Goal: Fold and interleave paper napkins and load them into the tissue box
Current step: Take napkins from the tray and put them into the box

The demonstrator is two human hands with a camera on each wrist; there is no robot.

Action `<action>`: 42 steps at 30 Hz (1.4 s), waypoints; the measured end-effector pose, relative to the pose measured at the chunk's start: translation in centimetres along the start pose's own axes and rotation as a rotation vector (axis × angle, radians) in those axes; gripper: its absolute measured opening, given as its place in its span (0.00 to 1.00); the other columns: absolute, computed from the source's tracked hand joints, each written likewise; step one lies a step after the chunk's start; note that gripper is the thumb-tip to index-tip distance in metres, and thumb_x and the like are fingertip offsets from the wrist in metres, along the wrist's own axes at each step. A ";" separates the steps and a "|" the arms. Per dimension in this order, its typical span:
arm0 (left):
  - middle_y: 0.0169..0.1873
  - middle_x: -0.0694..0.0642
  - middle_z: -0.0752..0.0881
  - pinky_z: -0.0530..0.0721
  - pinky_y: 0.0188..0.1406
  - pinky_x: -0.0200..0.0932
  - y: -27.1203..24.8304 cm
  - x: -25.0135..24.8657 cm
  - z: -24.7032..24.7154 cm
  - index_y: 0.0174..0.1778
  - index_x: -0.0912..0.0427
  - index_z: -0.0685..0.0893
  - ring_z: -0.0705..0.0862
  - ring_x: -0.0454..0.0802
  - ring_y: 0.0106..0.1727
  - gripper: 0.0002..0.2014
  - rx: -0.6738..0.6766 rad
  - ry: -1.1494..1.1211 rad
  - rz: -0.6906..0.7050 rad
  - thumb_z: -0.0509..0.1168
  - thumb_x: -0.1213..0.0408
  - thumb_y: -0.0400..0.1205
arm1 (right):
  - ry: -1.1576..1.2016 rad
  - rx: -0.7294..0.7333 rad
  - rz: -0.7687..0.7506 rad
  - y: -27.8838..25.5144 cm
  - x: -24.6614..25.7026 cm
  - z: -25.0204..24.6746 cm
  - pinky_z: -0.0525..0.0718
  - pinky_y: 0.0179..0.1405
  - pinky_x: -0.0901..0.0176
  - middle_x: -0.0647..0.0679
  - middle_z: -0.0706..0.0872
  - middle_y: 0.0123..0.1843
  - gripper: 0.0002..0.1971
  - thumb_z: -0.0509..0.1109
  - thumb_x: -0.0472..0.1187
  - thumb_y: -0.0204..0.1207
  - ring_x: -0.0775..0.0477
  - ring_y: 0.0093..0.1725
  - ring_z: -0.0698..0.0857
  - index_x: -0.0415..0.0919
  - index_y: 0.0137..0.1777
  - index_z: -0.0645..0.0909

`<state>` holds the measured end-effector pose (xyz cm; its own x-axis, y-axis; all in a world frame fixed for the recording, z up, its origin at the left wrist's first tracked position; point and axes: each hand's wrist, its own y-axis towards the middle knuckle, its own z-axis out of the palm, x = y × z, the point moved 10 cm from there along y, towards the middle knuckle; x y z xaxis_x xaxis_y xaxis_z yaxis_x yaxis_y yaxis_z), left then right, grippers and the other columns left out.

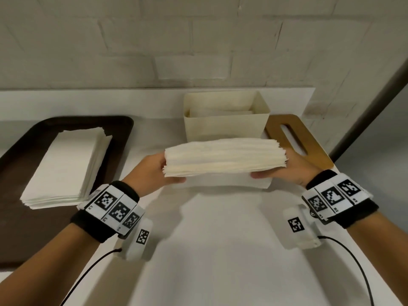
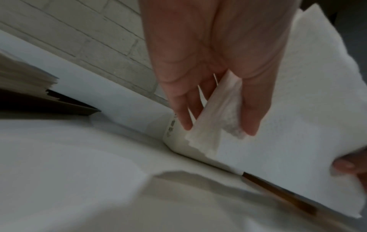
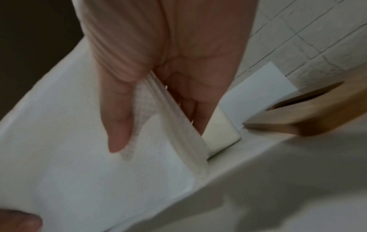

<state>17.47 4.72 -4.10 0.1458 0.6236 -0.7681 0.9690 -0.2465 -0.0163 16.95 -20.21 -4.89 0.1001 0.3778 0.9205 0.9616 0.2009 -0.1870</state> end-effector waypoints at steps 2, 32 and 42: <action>0.44 0.39 0.82 0.76 0.40 0.18 0.0 0.0 -0.1 0.57 0.47 0.76 0.81 0.34 0.45 0.24 0.011 -0.026 -0.019 0.76 0.69 0.70 | 0.018 0.016 -0.021 0.0 0.2 0.0 0.81 0.40 0.83 0.54 0.86 0.50 0.27 0.75 0.22 0.64 0.70 0.43 0.85 0.42 0.61 0.78; 0.66 0.54 0.81 0.84 0.61 0.43 0.8 -5.5 2.1 0.74 0.57 0.67 0.81 0.48 0.67 0.48 0.022 -0.544 0.140 0.81 0.57 0.58 | 0.154 0.056 -0.158 0.0 5.6 5.3 0.84 0.60 0.65 0.54 0.85 0.61 0.36 0.82 0.36 0.61 0.59 0.62 0.83 0.47 0.70 0.73; 0.54 0.42 0.81 0.83 0.43 0.27 -1.0 -8.2 0.8 0.57 0.42 0.69 0.85 0.28 0.52 0.45 -0.126 -0.785 0.249 0.83 0.57 0.46 | 0.293 -0.067 -0.324 -0.6 7.0 4.4 0.84 0.49 0.71 0.50 0.81 0.63 0.48 0.82 0.43 0.48 0.65 0.59 0.84 0.40 0.71 0.64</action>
<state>15.19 -0.74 1.70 0.2224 -0.1485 -0.9636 0.9486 -0.1953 0.2490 15.95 -13.67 0.15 -0.1506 0.0304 0.9881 0.9687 0.2039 0.1414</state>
